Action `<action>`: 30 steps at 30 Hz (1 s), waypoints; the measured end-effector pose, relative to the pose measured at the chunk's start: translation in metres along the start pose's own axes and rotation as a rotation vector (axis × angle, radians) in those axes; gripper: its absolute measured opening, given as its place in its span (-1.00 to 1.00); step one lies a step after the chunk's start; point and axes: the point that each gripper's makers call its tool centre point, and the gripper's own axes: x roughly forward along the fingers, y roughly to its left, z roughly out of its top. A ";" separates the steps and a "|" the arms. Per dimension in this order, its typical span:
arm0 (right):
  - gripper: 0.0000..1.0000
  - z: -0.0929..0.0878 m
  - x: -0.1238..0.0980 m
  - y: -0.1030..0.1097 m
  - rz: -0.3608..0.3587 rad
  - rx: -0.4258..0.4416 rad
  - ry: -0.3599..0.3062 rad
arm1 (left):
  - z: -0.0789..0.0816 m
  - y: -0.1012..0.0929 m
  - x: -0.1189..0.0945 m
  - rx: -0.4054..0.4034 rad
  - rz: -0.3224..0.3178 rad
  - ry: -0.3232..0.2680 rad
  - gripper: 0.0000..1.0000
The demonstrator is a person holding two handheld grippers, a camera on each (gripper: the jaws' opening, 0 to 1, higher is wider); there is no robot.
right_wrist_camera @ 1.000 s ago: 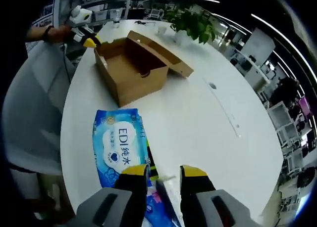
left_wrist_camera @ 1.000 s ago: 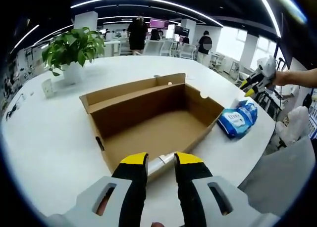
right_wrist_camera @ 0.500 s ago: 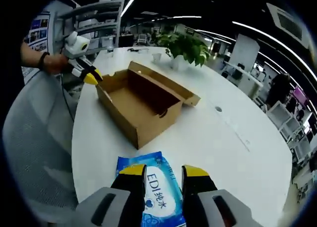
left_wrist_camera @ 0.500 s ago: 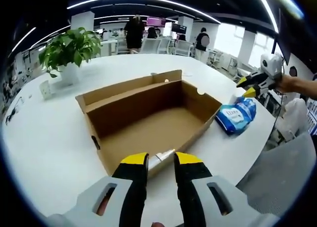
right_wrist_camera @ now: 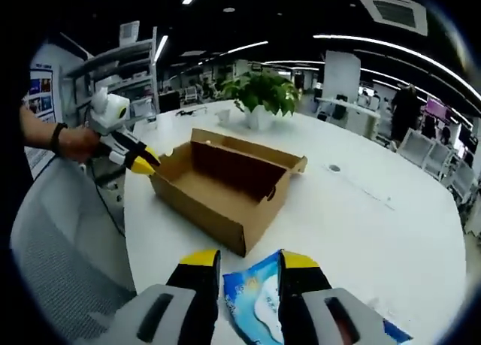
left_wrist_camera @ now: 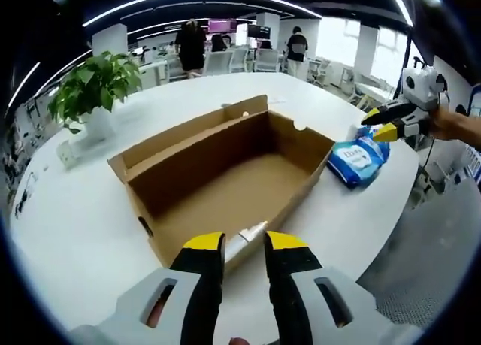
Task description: Operate the shoe box by opening the lid, removing the specified soft item, and placing it in the target area until the item is outside and the box remains undamaged.
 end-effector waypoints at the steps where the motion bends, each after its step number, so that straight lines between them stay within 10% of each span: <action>1: -0.45 0.001 0.001 0.005 0.006 0.025 -0.018 | 0.002 0.002 0.001 0.004 -0.003 0.004 -0.59; 8: -0.41 -0.009 0.006 0.020 -0.024 0.138 -0.042 | 0.007 0.024 0.008 0.227 0.021 0.089 -0.59; 30: -0.32 -0.027 0.019 0.059 0.006 0.216 -0.046 | -0.022 0.015 0.051 0.505 -0.409 0.403 -0.52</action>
